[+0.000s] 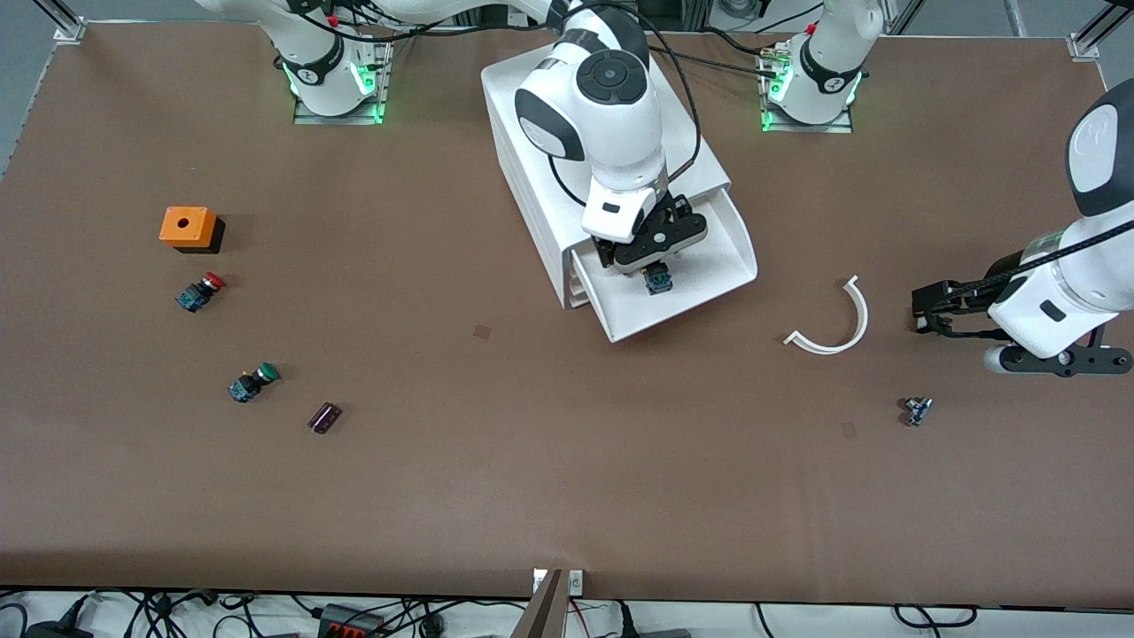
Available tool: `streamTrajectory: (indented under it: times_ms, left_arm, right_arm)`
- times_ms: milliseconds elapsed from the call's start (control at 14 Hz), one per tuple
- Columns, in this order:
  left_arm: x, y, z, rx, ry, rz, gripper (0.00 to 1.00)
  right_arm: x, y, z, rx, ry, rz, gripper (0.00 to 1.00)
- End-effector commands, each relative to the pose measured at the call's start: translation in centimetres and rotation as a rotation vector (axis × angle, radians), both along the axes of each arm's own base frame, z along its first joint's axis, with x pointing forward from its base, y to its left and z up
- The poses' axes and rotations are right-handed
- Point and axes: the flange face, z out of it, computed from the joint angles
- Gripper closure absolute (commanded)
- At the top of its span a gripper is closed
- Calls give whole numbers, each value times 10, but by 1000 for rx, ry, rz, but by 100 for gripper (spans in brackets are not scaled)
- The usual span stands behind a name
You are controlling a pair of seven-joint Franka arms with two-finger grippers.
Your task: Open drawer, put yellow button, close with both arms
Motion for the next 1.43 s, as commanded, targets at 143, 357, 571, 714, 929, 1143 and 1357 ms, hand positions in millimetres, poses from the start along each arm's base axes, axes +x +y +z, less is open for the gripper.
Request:
streamTrajectory:
  times_ms: [143,357,571,714,929,1143,1357]
  left_arm:
    - [2,-14,-9,-59,-6,137,0]
    - [2,-49,-27,-60,-19,246,0]
    - [-2,-96,-55,-64,-46,373,0]
    - [-11,-131,-78,-75,-53,409,0]
    - [-22,-191,-107,-85,-63,458,0]
    - [-29,-236,-134,-91,-54,516,0]
    - [-39,-260,-154,-35,-99,456,0]
  right_arm:
    - [16,-26,65,-23,1,-50,0]
    - [53,-89,92,-91,41,-125,0]
    - [100,-156,88,-159,82,-175,0]
    - [132,-210,74,-210,134,-204,0]
    - [179,-299,70,-220,161,-202,0]
    - [212,-394,69,-218,206,-325,0]
    - [216,-448,77,-239,255,-320,0]
